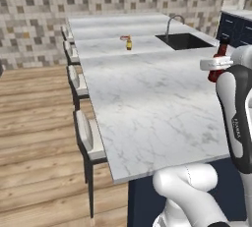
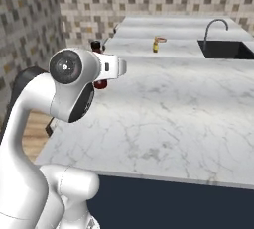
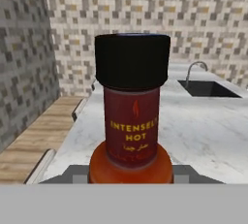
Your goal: Move the syrup bottle and condiment bottle from the cabinet to the dining counter.
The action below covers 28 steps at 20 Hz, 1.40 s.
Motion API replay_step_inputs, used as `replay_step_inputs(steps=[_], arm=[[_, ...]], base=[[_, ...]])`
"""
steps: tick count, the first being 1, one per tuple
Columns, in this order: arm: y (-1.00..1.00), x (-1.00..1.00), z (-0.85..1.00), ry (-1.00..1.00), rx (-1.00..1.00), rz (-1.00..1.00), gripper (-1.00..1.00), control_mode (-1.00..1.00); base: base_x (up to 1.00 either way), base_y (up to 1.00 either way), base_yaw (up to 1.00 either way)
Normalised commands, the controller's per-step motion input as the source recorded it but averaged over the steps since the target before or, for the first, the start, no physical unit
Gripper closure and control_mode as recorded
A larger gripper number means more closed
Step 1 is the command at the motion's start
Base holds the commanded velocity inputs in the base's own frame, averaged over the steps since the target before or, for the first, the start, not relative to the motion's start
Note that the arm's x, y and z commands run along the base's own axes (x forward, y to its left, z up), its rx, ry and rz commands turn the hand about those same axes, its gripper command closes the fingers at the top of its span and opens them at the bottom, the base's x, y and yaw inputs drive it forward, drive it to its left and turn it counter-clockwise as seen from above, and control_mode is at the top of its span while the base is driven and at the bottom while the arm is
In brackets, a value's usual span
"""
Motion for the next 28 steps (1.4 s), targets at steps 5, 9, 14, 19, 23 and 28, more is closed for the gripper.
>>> replay_step_inputs(steps=[5,9,14,19,23,28], arm=[[0.00,0.45,-0.18,0.01,0.00,0.01,1.00,-1.00],[-0.04,0.54,-0.25,0.05,0.00,0.00,1.00,-1.00],[-0.22,0.29,-0.25,0.02,0.00,0.02,1.00,-1.00],[-0.60,0.01,-0.48,0.11,-0.03,0.24,1.00,-1.00],[-0.58,-0.06,-0.52,0.11,-0.16,0.34,1.00,-1.00],[-0.23,-0.35,-0.49,0.06,-0.10,0.31,1.00,-1.00]], base=[[0.16,-0.01,0.04],[0.00,0.00,0.00],[0.00,0.00,0.00],[0.00,0.00,0.00],[0.00,0.00,0.00],[0.00,0.00,0.00]])
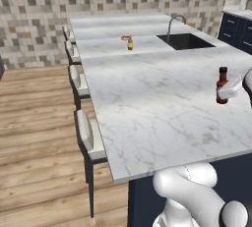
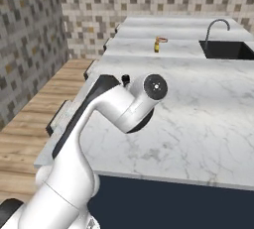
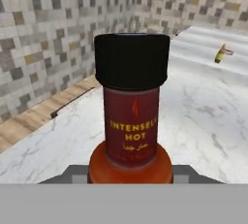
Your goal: Move the syrup bottle and condiment bottle from the cabinet to the dining counter.
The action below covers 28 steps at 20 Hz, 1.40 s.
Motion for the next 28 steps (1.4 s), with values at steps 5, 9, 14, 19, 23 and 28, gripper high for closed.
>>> replay_step_inputs(steps=[5,9,14,19,23,28], arm=[[-0.03,-0.22,-0.51,-0.14,0.06,0.23,1.00,-1.00],[-0.09,-0.18,-0.65,-0.21,0.10,0.10,1.00,-1.00],[-0.07,-0.01,-0.52,-0.11,0.08,0.09,1.00,-1.00],[-0.30,0.00,-0.20,0.07,0.07,0.10,1.00,-1.00],[-0.32,0.00,-0.18,0.16,0.01,0.11,1.00,-1.00],[-0.28,0.00,-0.43,0.03,0.00,0.06,1.00,-1.00]], base=[[0.00,0.00,0.00],[0.00,0.00,0.00],[0.00,0.00,0.00],[0.00,0.00,0.00],[0.00,0.00,0.00],[0.00,0.00,0.00]])
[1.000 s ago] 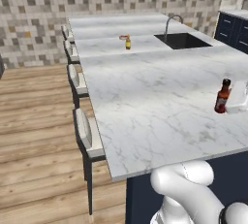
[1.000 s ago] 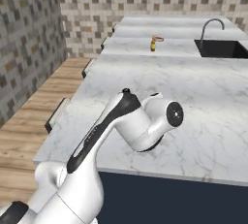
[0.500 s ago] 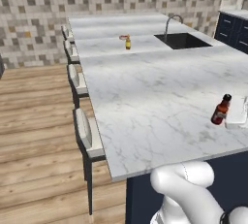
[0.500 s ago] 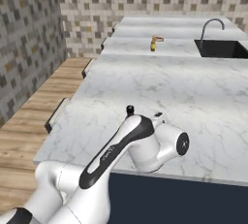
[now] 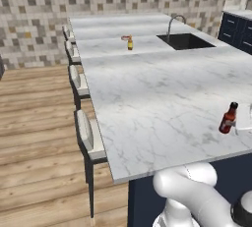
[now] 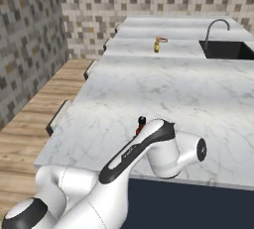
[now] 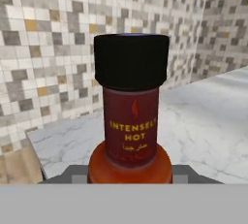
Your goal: Move the syrup bottle and condiment bottle from the cabinet to the dining counter.
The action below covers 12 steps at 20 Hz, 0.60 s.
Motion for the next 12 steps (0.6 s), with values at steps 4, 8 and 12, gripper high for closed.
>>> replay_step_inputs(steps=[4,8,12], arm=[[-0.15,0.00,-0.53,0.00,0.00,0.02,1.00,-1.00],[-0.03,0.03,-0.27,0.00,0.00,0.00,1.00,-1.00],[0.00,0.16,-0.19,0.02,0.00,0.00,1.00,-1.00]], base=[[0.00,0.00,0.00],[0.00,0.00,0.00],[0.00,0.00,0.00]])
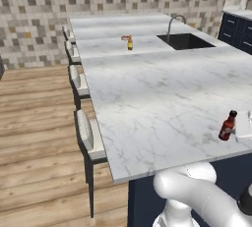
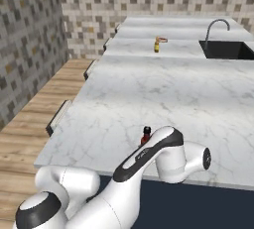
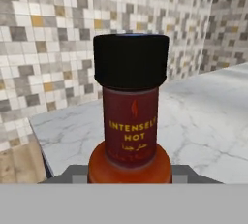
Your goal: Move the syrup bottle and condiment bottle from the cabinet to the dining counter.
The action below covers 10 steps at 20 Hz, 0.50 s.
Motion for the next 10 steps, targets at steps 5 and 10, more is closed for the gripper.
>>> replay_step_inputs(steps=[5,10], arm=[[0.00,0.24,-0.18,0.05,0.00,0.00,1.00,-1.00],[0.00,0.28,-0.24,0.07,0.00,0.00,1.00,-1.00]], base=[[0.00,0.00,0.00],[0.00,0.00,0.00]])
